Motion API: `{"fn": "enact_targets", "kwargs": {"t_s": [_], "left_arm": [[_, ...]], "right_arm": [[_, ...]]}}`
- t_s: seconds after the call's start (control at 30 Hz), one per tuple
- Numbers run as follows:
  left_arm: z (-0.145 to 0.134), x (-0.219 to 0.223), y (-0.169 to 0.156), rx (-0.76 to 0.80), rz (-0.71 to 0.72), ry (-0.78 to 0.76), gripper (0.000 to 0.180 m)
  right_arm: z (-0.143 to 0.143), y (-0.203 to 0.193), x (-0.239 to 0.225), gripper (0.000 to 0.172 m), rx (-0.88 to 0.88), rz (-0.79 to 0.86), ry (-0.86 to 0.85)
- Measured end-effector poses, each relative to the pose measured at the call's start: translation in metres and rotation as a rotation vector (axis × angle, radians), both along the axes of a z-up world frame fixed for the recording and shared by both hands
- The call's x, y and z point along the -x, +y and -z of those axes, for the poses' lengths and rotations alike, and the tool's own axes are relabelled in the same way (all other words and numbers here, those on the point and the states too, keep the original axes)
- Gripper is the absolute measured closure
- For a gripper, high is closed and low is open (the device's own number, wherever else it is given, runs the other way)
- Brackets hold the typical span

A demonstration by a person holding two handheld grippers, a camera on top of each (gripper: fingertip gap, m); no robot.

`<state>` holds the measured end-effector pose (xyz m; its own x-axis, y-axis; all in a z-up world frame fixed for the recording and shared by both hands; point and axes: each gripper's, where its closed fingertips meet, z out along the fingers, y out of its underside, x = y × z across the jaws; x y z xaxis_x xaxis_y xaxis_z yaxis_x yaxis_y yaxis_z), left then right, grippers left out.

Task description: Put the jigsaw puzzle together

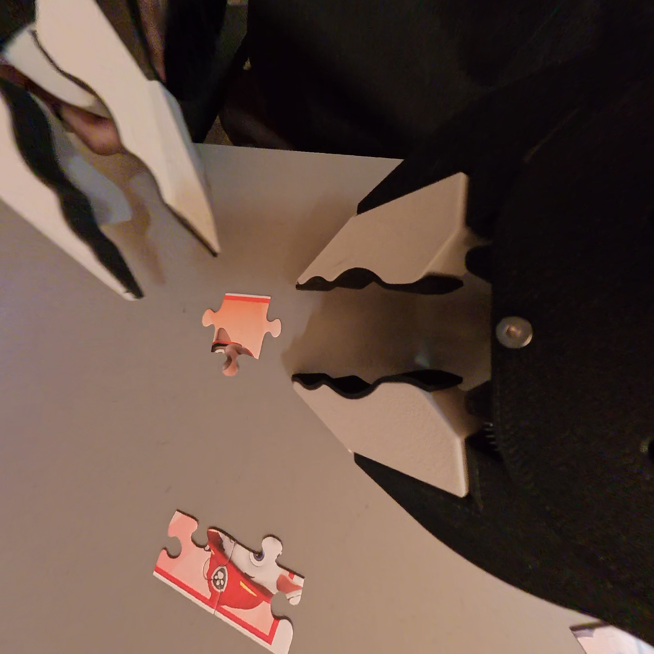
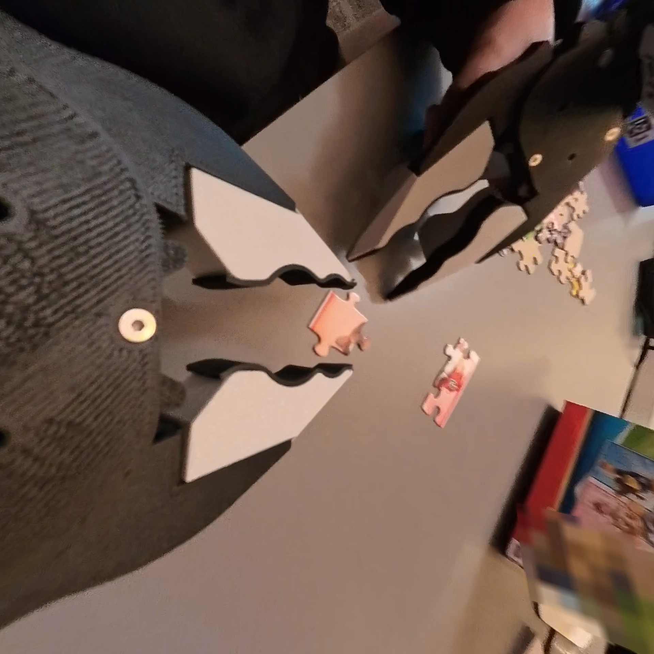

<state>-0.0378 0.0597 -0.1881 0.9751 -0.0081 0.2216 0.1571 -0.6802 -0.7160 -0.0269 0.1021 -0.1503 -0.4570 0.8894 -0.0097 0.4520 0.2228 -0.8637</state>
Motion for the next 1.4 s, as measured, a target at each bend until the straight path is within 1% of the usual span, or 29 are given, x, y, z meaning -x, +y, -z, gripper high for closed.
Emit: {"fn": "enact_targets", "kwargs": {"t_s": [0.13,0.3,0.43,0.57,0.77,0.83,0.9,0.97,1.03,1.13,1.23,1.3,1.4], "left_arm": [[0.000,0.000,0.002,0.009,0.001,0.009,0.135],[0.000,-0.005,0.005,0.006,0.006,0.004,0.135],[-0.001,-0.011,0.005,0.005,0.015,-0.005,0.135],[-0.001,-0.020,0.007,-0.004,0.028,-0.014,0.136],[-0.002,-0.039,0.012,-0.007,0.073,-0.036,0.136],[-0.002,-0.044,0.013,-0.006,0.091,-0.032,0.136],[-0.002,-0.044,0.012,-0.009,0.091,-0.024,0.137],[-0.005,-0.041,0.013,-0.026,0.073,-0.027,0.138],[-0.006,-0.035,0.012,-0.037,0.037,-0.031,0.139],[-0.008,-0.028,0.012,-0.054,-0.004,-0.041,0.138],[-0.011,-0.022,0.013,-0.076,-0.041,-0.048,0.138],[-0.015,-0.014,0.015,-0.100,-0.079,-0.057,0.138],[-0.020,0.001,0.016,-0.139,-0.151,-0.056,0.138]], "right_arm": [[0.018,-0.009,-0.006,0.131,-0.048,0.001,-0.042],[0.023,-0.017,-0.009,0.134,-0.012,-0.009,-0.074],[0.027,-0.012,-0.009,0.136,-0.023,0.006,-0.100],[0.037,-0.008,-0.012,0.137,-0.072,0.011,-0.146],[0.040,-0.002,-0.008,0.137,-0.115,0.029,-0.146],[0.040,0.004,-0.004,0.136,-0.121,0.047,-0.144],[0.038,0.019,0.004,0.137,-0.175,0.098,-0.122],[0.037,0.038,0.012,0.139,-0.263,0.154,-0.093],[0.035,0.044,0.013,0.139,-0.291,0.161,-0.093],[0.029,0.024,0.008,0.137,-0.177,0.093,-0.091],[0.030,0.005,0.002,0.133,-0.066,0.026,-0.125],[0.035,0.004,0.005,0.131,-0.073,0.019,-0.139],[0.039,0.010,0.011,0.131,-0.129,0.014,-0.146]]}}
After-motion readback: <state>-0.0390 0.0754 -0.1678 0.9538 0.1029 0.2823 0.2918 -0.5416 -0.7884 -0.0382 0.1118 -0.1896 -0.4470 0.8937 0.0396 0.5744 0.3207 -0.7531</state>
